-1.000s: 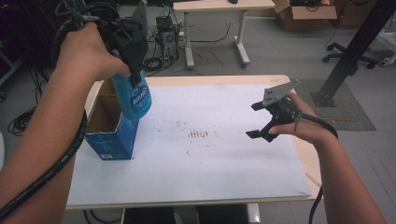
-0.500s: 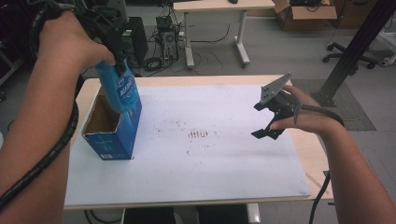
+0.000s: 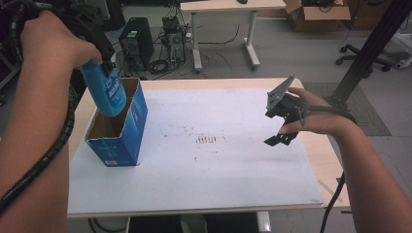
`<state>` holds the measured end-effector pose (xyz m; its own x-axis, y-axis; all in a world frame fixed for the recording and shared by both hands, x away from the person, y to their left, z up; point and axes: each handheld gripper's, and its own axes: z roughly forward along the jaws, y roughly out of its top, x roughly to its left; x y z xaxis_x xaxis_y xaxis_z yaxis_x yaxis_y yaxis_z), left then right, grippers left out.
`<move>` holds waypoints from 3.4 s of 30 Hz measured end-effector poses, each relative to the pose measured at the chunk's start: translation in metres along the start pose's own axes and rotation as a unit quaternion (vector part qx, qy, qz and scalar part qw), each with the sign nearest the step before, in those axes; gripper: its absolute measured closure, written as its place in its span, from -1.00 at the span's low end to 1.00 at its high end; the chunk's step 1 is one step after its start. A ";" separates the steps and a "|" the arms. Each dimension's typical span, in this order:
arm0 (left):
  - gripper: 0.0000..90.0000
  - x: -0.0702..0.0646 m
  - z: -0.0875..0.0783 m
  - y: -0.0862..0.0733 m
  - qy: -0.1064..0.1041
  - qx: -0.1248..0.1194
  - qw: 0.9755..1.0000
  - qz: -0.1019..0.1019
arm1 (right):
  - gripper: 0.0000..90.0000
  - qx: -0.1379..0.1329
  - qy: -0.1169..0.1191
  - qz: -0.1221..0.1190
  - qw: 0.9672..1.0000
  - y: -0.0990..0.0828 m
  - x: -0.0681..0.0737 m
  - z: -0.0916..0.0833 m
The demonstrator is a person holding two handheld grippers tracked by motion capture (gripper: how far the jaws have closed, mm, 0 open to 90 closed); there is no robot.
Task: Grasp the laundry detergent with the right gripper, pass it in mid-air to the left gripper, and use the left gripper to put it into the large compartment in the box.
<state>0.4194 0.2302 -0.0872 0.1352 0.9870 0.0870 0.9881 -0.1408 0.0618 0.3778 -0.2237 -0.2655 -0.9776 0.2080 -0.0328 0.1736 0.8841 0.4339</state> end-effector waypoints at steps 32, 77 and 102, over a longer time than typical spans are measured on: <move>-0.15 0.025 0.060 -0.004 -0.012 0.001 0.998 -0.054 | -0.93 0.010 0.002 -0.014 1.000 0.004 0.001 -0.001; -0.15 0.020 0.182 -0.011 -0.008 0.022 0.999 -0.037 | -0.92 0.027 0.014 -0.013 0.999 0.003 -0.001 0.012; -0.15 0.018 0.209 -0.009 -0.014 0.035 0.999 -0.035 | -0.92 0.025 0.015 -0.012 0.999 0.002 -0.001 0.017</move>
<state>0.4284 0.2656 -0.2945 0.0667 0.9962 0.0566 0.9978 -0.0666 -0.0029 0.3815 -0.2149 -0.2802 -0.9844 0.1751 -0.0161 0.1553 0.9090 0.3868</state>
